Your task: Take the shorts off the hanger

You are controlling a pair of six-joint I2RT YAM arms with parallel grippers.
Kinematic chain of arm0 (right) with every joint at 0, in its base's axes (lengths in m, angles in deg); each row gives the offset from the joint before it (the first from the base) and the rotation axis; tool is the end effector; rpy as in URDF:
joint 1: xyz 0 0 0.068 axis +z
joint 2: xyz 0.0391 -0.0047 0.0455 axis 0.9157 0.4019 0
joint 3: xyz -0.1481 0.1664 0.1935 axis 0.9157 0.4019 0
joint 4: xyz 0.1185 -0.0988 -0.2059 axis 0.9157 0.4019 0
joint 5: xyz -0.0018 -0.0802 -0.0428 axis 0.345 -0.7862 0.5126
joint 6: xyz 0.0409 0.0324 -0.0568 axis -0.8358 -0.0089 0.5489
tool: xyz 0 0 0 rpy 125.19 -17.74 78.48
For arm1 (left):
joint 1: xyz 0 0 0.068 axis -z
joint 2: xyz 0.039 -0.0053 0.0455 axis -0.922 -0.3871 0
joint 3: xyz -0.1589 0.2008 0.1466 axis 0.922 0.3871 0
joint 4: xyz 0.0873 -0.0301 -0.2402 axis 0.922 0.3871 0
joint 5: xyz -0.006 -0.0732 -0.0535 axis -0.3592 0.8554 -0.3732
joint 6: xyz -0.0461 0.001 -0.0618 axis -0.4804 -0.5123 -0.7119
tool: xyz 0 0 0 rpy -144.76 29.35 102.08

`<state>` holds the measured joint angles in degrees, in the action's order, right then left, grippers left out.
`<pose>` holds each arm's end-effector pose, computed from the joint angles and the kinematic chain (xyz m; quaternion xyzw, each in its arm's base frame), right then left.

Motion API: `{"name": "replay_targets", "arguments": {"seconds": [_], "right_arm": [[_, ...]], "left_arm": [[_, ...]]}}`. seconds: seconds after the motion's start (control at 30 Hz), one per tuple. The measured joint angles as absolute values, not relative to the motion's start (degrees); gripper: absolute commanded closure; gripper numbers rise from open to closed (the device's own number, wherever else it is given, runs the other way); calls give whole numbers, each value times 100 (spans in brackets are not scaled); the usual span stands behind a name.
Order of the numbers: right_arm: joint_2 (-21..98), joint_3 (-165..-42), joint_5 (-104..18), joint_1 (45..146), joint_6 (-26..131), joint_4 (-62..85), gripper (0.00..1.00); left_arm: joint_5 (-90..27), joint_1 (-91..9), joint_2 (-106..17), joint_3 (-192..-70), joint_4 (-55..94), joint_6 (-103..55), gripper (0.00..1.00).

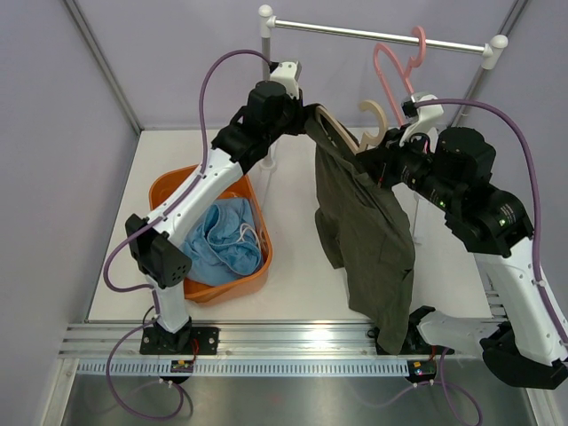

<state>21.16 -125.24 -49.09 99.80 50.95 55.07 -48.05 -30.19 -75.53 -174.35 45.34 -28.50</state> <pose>0.1625 0.1093 0.5299 -0.1739 0.7469 0.2360 0.5968 0.3750 -0.2712 0.4516 0.0990 0.7843 -0.2236 0.5702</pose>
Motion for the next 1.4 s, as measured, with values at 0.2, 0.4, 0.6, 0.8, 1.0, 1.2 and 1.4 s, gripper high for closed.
{"name": "replay_targets", "arguments": {"seconds": [0.2, 0.4, 0.6, 0.8, 1.0, 1.2, 1.4], "right_arm": [[2064, -12524, -4859, 9980, 5065, 5501, 100], [2022, -12524, -4749, 9980, 5063, 5359, 100], [2013, -12524, -4762, 9980, 5063, 5260, 100], [2018, -12507, -4887, 9989, 5050, 5181, 100], [2193, -12520, -5335, 10043, 5043, 4825, 100], [3041, -12874, -6021, 10050, 5089, 4482, 100], [4055, -13604, -6487, 10050, 5104, 4294, 100]], "left_arm": [[-4588, -3056, -7730, -17703, 4575, -2848, 100], [-4296, -3087, -7944, -17754, 4606, -2850, 100], [-4040, -3100, -8043, -17721, 4663, -2853, 100], [-3725, -3176, -7339, -16534, 4392, -2874, 100], [-3465, -2896, -6279, -15889, 4759, -2352, 100], [-2586, -1745, -5027, -15874, 5487, -1664, 100], [-1845, -1331, -4181, -15551, 6271, -1178, 100]]}}
